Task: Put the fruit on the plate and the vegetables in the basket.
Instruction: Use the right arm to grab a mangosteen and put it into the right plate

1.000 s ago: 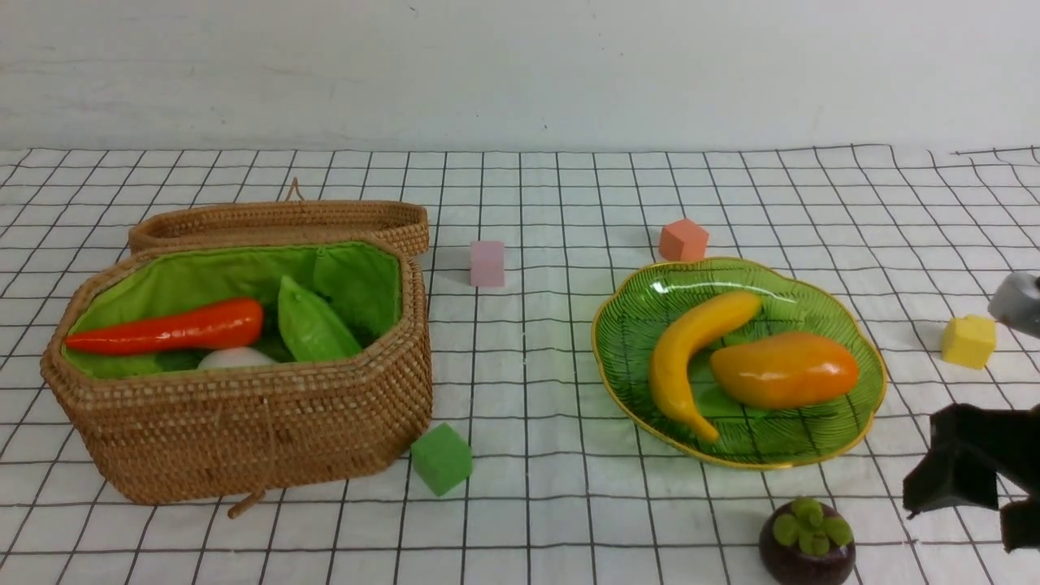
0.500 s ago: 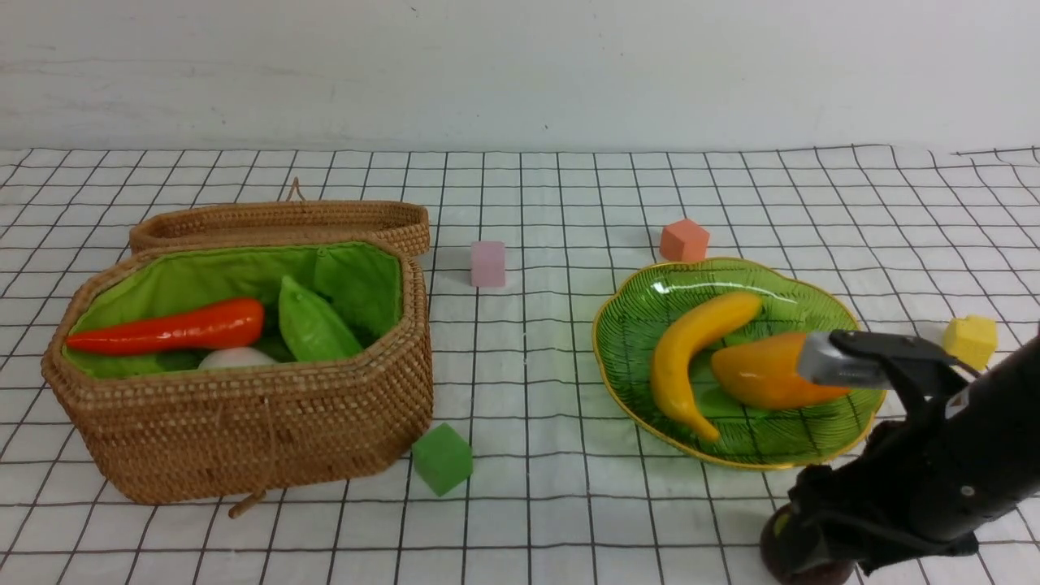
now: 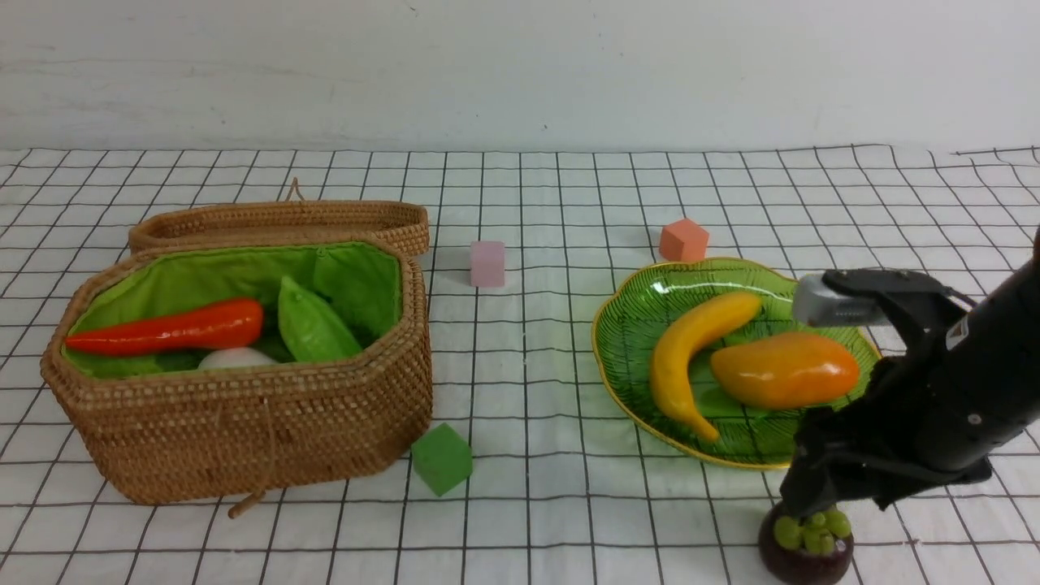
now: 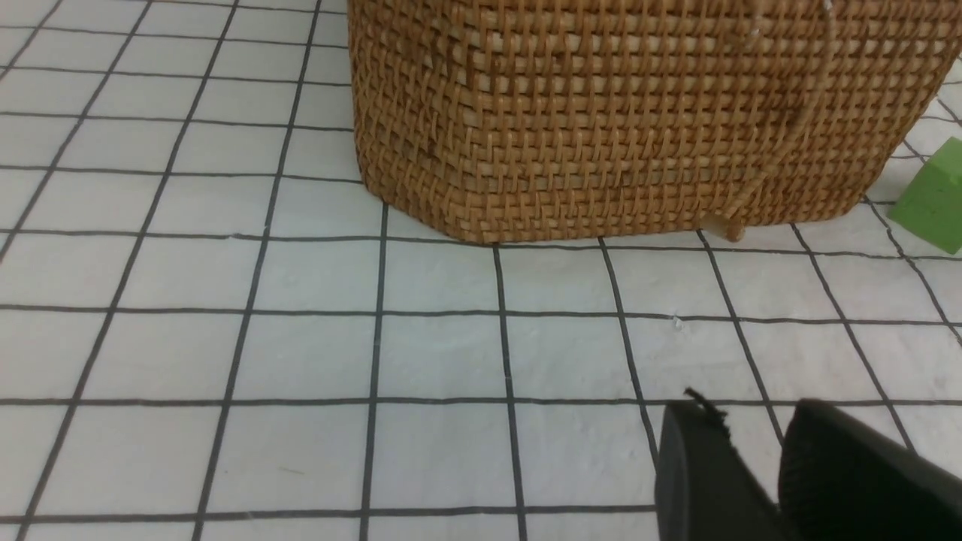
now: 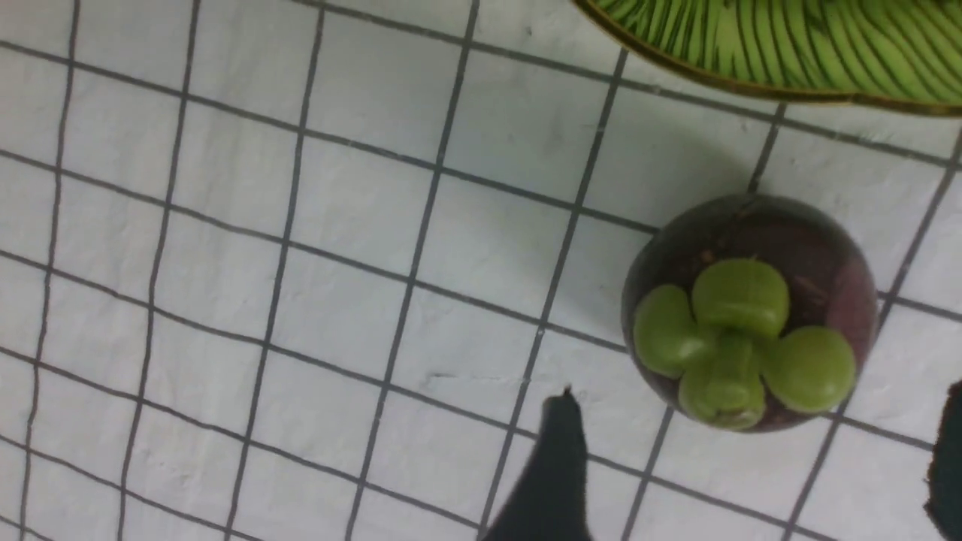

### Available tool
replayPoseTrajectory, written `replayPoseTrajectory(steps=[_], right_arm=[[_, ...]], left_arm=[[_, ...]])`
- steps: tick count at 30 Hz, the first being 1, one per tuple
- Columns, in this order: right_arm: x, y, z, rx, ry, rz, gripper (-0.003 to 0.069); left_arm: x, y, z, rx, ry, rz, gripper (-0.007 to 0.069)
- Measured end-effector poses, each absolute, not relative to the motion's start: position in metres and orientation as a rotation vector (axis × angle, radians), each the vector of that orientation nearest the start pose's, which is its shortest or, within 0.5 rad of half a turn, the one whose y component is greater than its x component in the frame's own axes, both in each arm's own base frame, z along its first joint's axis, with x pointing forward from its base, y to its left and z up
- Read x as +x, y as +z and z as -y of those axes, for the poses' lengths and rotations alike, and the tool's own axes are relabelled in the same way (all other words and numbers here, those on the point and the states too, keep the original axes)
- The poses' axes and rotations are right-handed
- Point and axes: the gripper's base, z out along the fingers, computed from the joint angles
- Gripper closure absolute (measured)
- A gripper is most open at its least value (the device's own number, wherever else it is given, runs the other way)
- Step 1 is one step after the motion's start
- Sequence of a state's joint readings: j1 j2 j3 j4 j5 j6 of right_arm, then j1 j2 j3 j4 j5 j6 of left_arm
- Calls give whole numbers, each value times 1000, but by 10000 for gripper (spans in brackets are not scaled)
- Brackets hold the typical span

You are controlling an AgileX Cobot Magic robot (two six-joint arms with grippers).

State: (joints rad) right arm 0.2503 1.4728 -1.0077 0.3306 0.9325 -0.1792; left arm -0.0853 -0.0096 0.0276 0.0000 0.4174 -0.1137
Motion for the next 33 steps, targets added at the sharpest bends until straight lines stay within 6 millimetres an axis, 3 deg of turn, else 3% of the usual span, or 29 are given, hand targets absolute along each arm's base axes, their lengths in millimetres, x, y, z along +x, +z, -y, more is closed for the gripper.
replayPoseTrajectory(steps=[4, 7, 10, 12, 17, 21, 22, 24, 25, 26, 27, 28, 30, 33], right_arm=[[265, 248, -91, -392, 410, -2853, -22], [270, 224, -92, -376, 399, -2909, -22], [275, 184, -91, -362, 366, -2982, -13], [276, 161, -91, -388, 346, -3031, 14], [280, 157, -91, -442, 343, -3027, 145], [282, 166, -94, -470, 373, -3012, 392], [282, 167, -94, -470, 376, -3011, 405], [285, 191, -96, -487, 399, -2966, 557], [286, 196, -97, -490, 403, -2954, 581], [287, 221, -98, -510, 421, -2904, 650], [287, 224, -99, -512, 424, -2900, 655], [286, 246, -99, -538, 439, -2874, 663], [282, 261, -99, -539, 451, -2859, 657], [278, 270, -99, -515, 473, -2845, 627]], left_arm=[[51, 167, 4, -27, -134, -1921, 451], [51, 167, 4, -27, -134, -1921, 448], [51, 167, 4, -27, -134, -1921, 445], [51, 167, 4, -27, -134, -1921, 442], [51, 167, 4, -27, -134, -1921, 438], [51, 167, 4, -27, -134, -1921, 431], [51, 167, 4, -27, -134, -1921, 431], [51, 167, 4, -27, -134, -1921, 428], [51, 167, 4, -27, -134, -1921, 427], [51, 167, 4, -27, -134, -1921, 427], [51, 167, 4, -27, -134, -1921, 427], [51, 167, 4, -27, -134, -1921, 426], [51, 167, 4, -27, -134, -1921, 426], [51, 167, 4, -27, -134, -1921, 426]])
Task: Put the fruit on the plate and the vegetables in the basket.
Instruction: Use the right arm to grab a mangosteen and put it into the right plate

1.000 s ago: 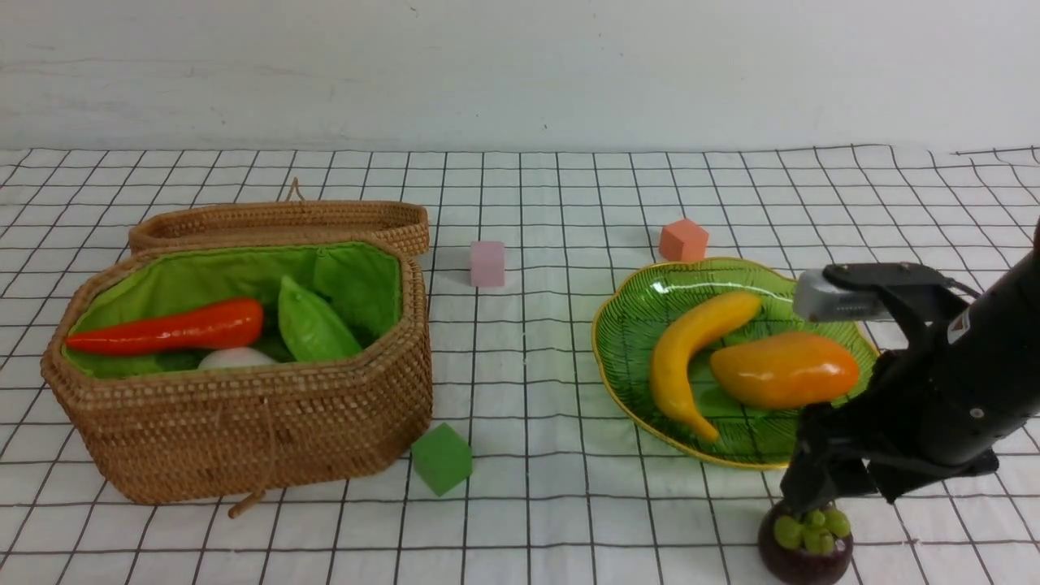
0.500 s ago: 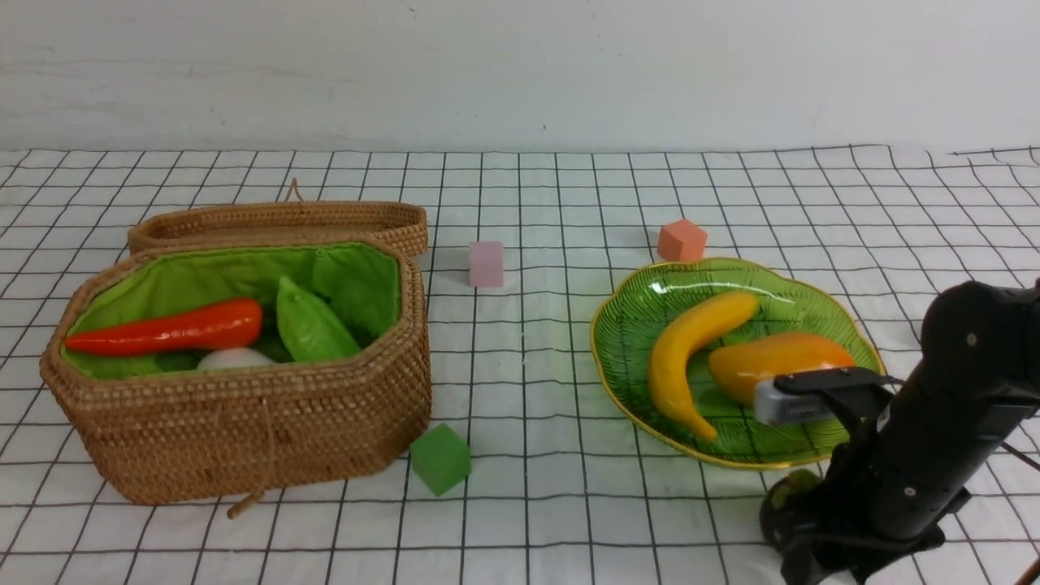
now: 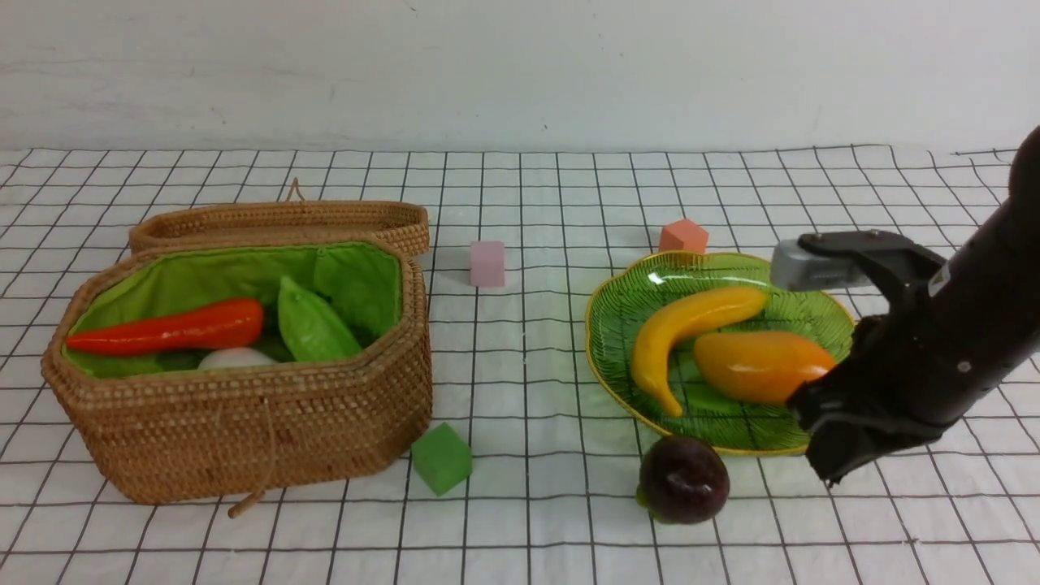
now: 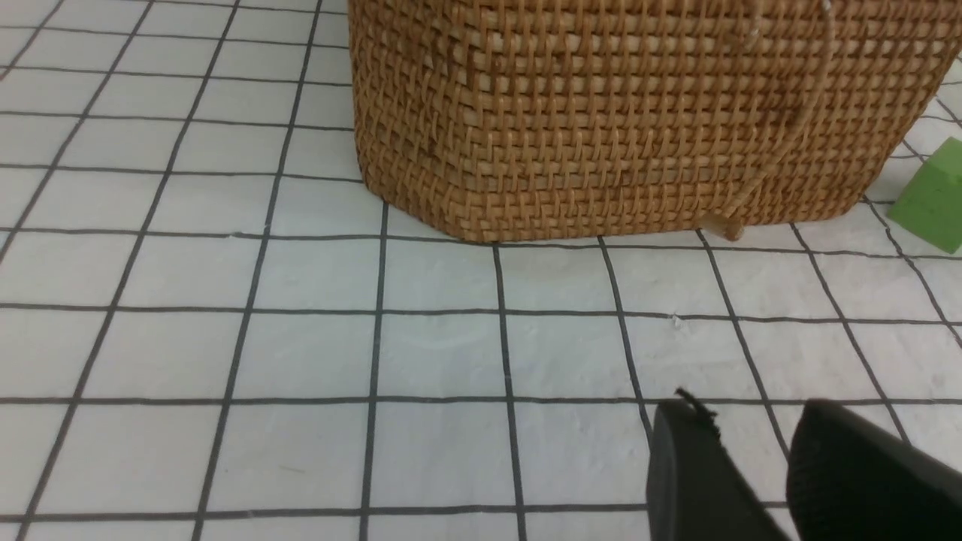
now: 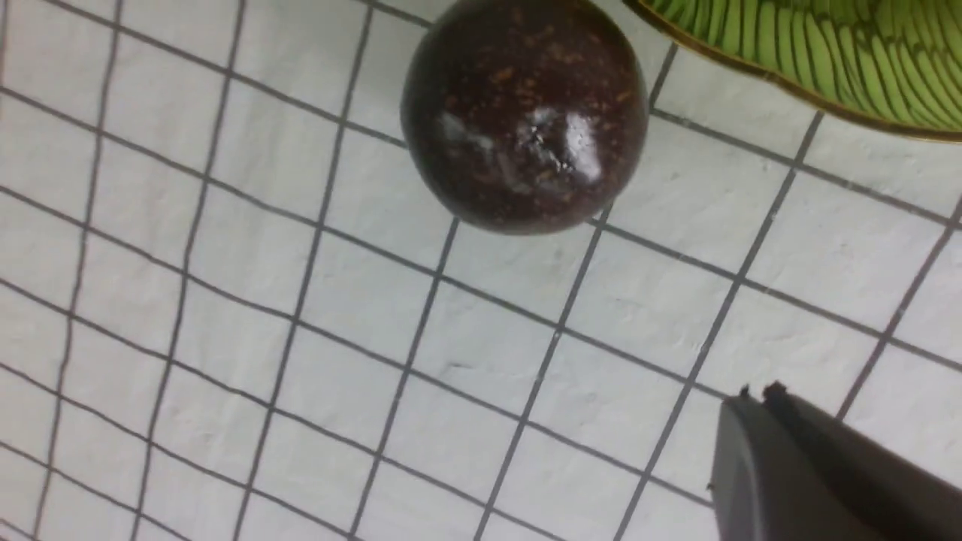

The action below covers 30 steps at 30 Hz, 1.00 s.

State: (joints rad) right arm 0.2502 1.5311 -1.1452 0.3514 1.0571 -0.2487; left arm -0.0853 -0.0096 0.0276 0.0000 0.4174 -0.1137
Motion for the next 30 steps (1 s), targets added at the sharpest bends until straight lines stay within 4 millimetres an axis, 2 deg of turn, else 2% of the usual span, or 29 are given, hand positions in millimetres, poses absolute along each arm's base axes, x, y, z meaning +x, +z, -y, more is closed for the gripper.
replayPoseTrajectory(steps=[1, 3, 4, 5, 6, 8, 10, 11, 12, 13, 15, 16, 17, 19, 21, 23, 24, 26, 28, 30], right_arm=[[277, 271, -101, -501, 502, -2838, 576], [277, 272, -105, -499, 522, -2824, 534], [278, 272, -111, -504, 533, -2799, 459], [278, 271, -114, -513, 536, -2792, 422], [279, 270, -125, -535, 548, -2761, 310], [279, 264, -139, -557, 552, -2754, 140], [279, 259, -145, -550, 538, -2776, 45], [279, 257, -146, -540, 530, -2785, 37], [281, 247, -148, -506, 482, -2834, -6], [281, 247, -148, -499, 475, -2837, -8], [289, 231, -146, -390, 363, -2899, -17], [289, 229, -146, -381, 358, -2902, -17], [297, 216, -147, -307, 326, -2921, -15], [300, 209, -150, -257, 348, -2931, -13], [307, 195, -160, -190, 439, -2954, -5], [308, 181, -163, -207, 454, -2996, 2], [308, 167, -165, -230, 471, -3041, 15], [308, 163, -167, -256, 481, -3052, 36], [308, 163, -168, -282, 500, -3055, 88], [308, 164, -168, -300, 516, -3052, 93]], left_arm=[[51, 167, 4, -27, -134, -1921, 426], [51, 167, 4, -27, -134, -1921, 424], [51, 167, 4, -27, -134, -1921, 423], [51, 167, 4, -27, -134, -1921, 421], [51, 167, 4, -27, -134, -1921, 420], [51, 167, 4, -27, -134, -1921, 418], [51, 167, 4, -27, -134, -1921, 417], [51, 167, 4, -27, -134, -1921, 417], [51, 167, 4, -27, -134, -1921, 415], [51, 167, 4, -27, -134, -1921, 414], [51, 167, 4, -27, -134, -1921, 410], [51, 167, 4, -27, -134, -1921, 410], [51, 167, 4, -27, -134, -1921, 407], [51, 167, 4, -27, -134, -1921, 407], [51, 167, 4, -27, -134, -1921, 405], [51, 167, 4, -27, -134, -1921, 404], [51, 167, 4, -27, -134, -1921, 403], [51, 167, 4, -27, -134, -1921, 401], [51, 167, 4, -27, -134, -1921, 398], [51, 167, 4, -27, -134, -1921, 396]])
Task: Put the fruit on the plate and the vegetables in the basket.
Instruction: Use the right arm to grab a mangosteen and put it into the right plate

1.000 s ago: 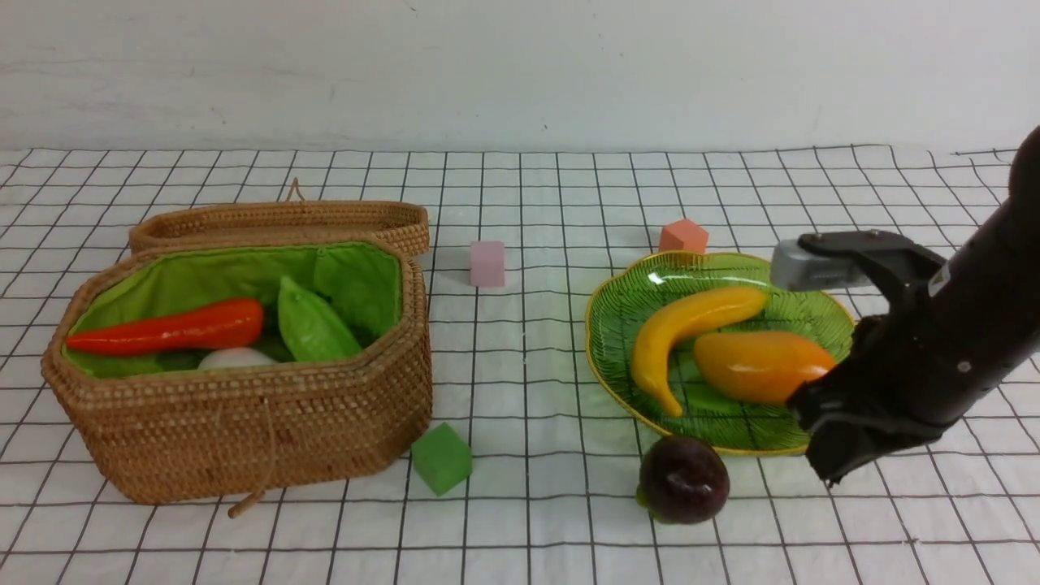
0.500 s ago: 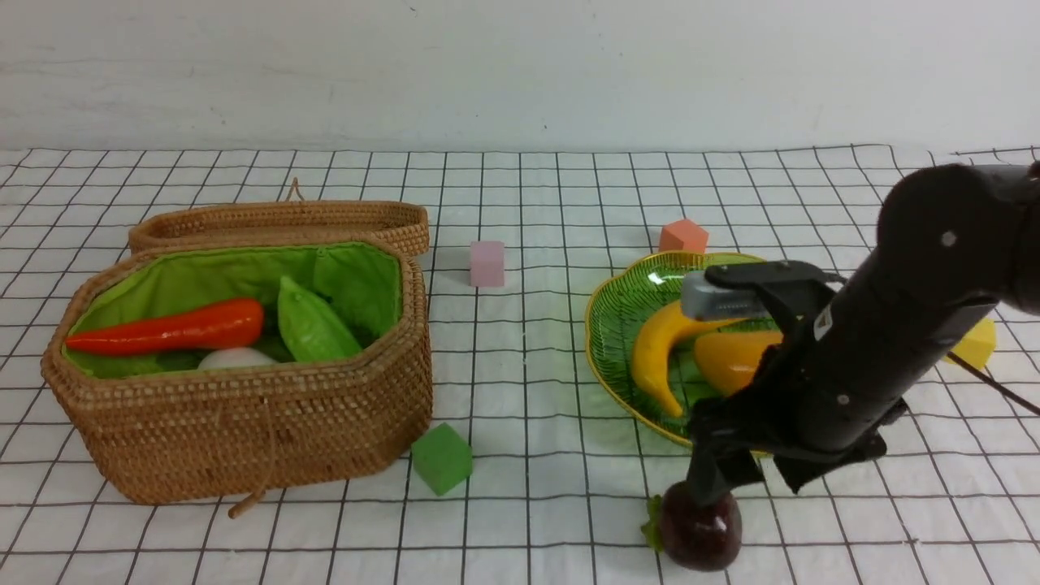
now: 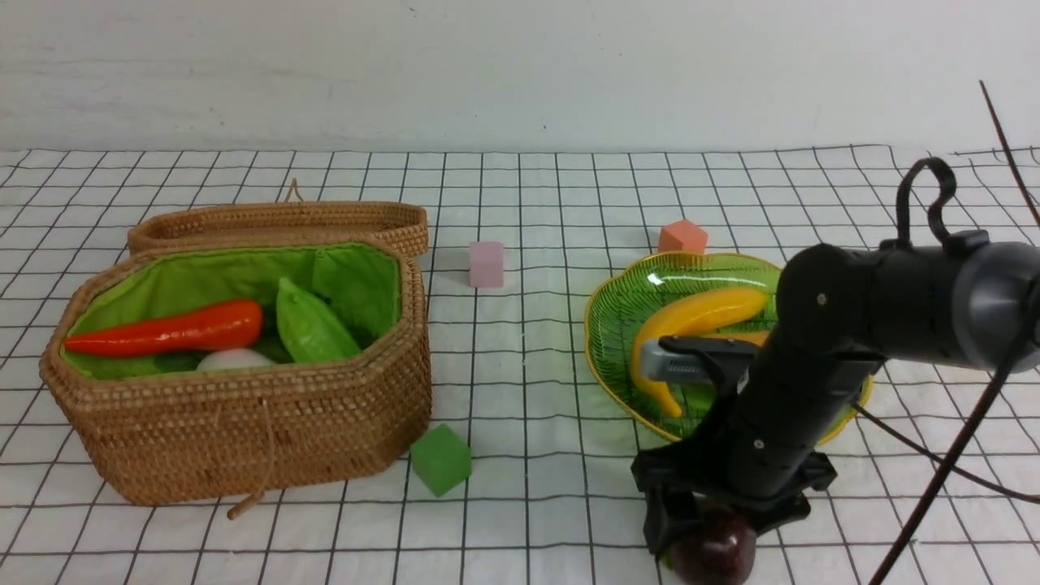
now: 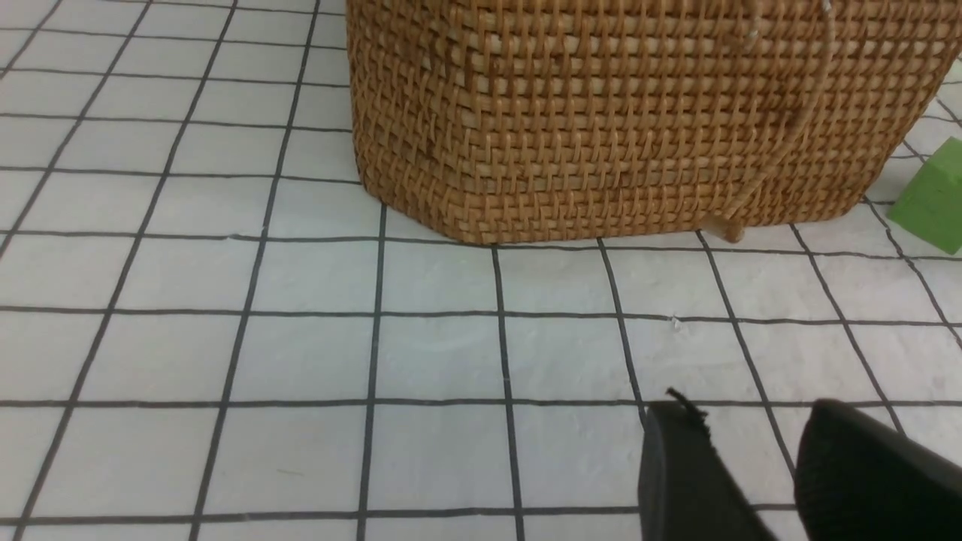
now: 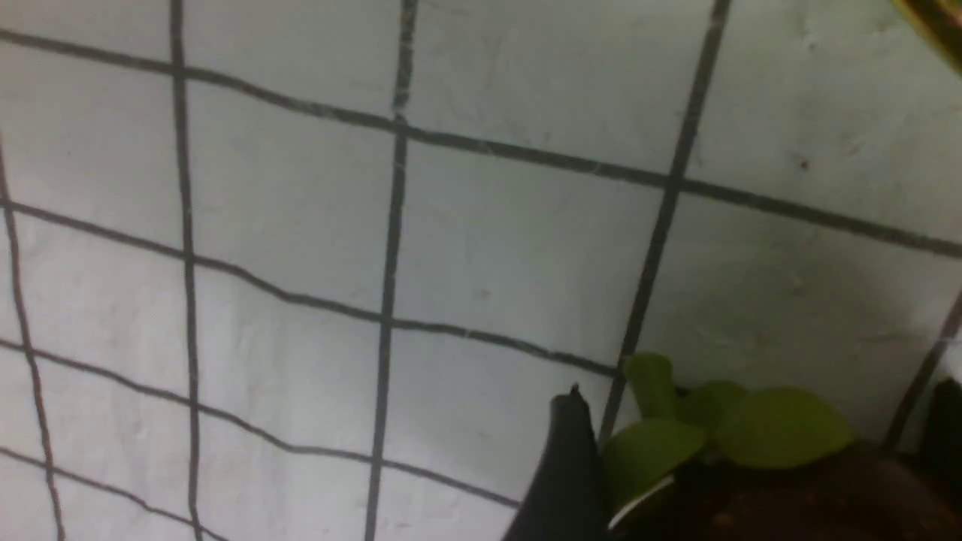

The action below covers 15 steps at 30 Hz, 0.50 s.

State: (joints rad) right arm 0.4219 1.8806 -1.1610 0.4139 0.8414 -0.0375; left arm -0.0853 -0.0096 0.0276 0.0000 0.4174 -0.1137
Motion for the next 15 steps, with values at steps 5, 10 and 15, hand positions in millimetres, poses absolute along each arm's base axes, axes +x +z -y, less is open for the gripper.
replayPoseTrajectory(steps=[5, 10, 15], right_arm=[[306, 172, -167, -324, 545, -3038, 93], [309, 218, -155, -299, 581, -2905, 93], [334, 273, -131, -209, 537, -2621, 93]], left_arm=[[51, 167, 4, -27, -134, -1921, 393], [51, 167, 4, -27, -134, -1921, 391], [51, 167, 4, -27, -134, -1921, 386]])
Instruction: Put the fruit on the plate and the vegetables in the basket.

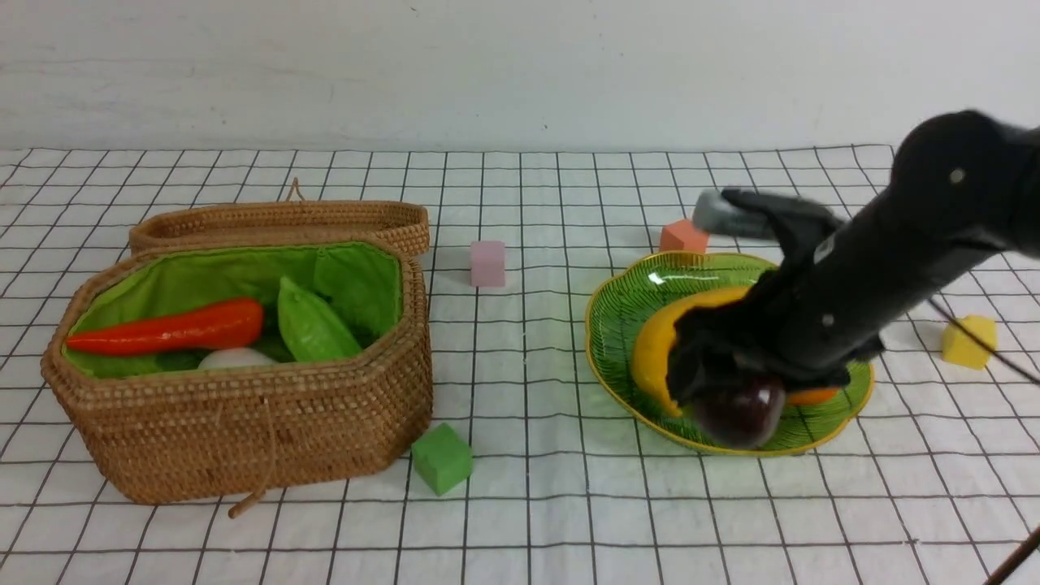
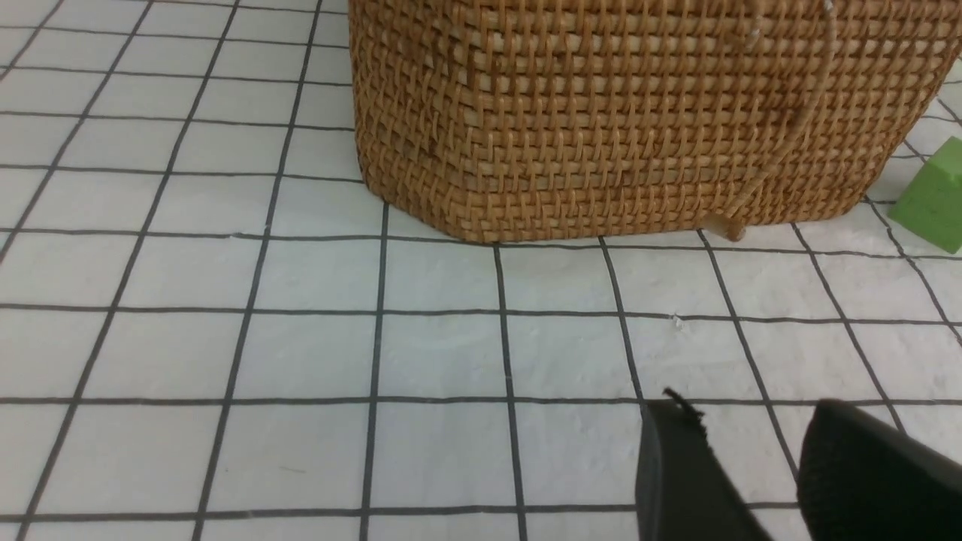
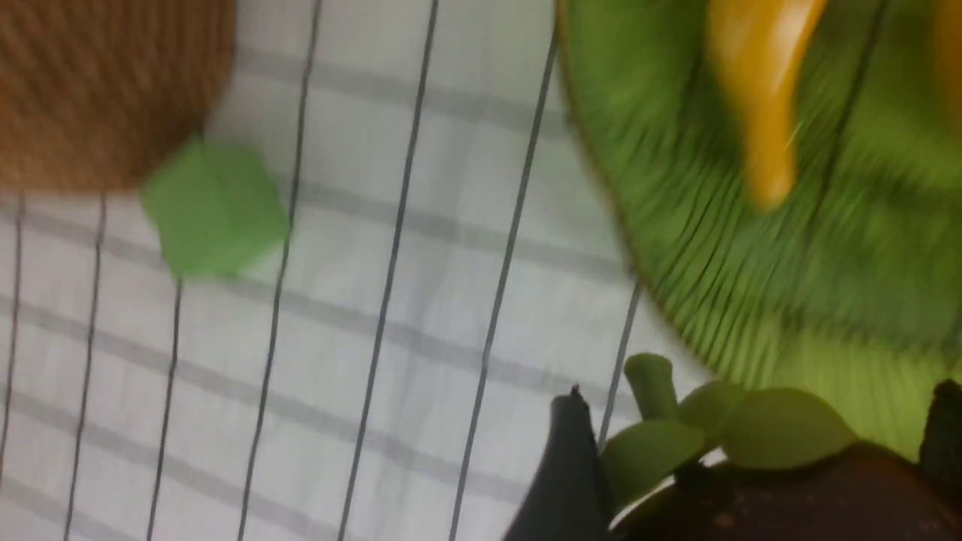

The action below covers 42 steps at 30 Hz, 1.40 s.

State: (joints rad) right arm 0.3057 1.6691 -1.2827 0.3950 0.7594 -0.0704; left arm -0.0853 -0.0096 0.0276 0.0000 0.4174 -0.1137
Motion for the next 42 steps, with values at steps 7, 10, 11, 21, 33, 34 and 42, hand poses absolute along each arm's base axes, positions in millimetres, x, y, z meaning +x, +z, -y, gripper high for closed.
replayPoseTrajectory(steps=[7, 10, 11, 21, 33, 34, 42], right_arm=[[383, 260, -99, -66, 364, -2388, 93], [388, 236, -104, -73, 363, -2460, 93], [388, 223, -109, -89, 365, -2509, 93], [378, 229, -120, -176, 359, -2551, -20], [277, 355, -77, -249, 342, -2567, 332], [267, 362, -75, -251, 347, -2566, 382], [149, 382, -46, -166, 332, -2505, 666]], left_arm=[[51, 167, 4, -27, -134, -1921, 386], [51, 167, 4, -27, -134, -1921, 386], [51, 167, 4, -27, -134, -1921, 386], [51, 167, 4, -27, -134, -1921, 386], [51, 167, 4, -27, -134, -1921, 386], [51, 167, 4, -27, -134, -1921, 386], [51, 167, 4, -27, -134, -1921, 386]])
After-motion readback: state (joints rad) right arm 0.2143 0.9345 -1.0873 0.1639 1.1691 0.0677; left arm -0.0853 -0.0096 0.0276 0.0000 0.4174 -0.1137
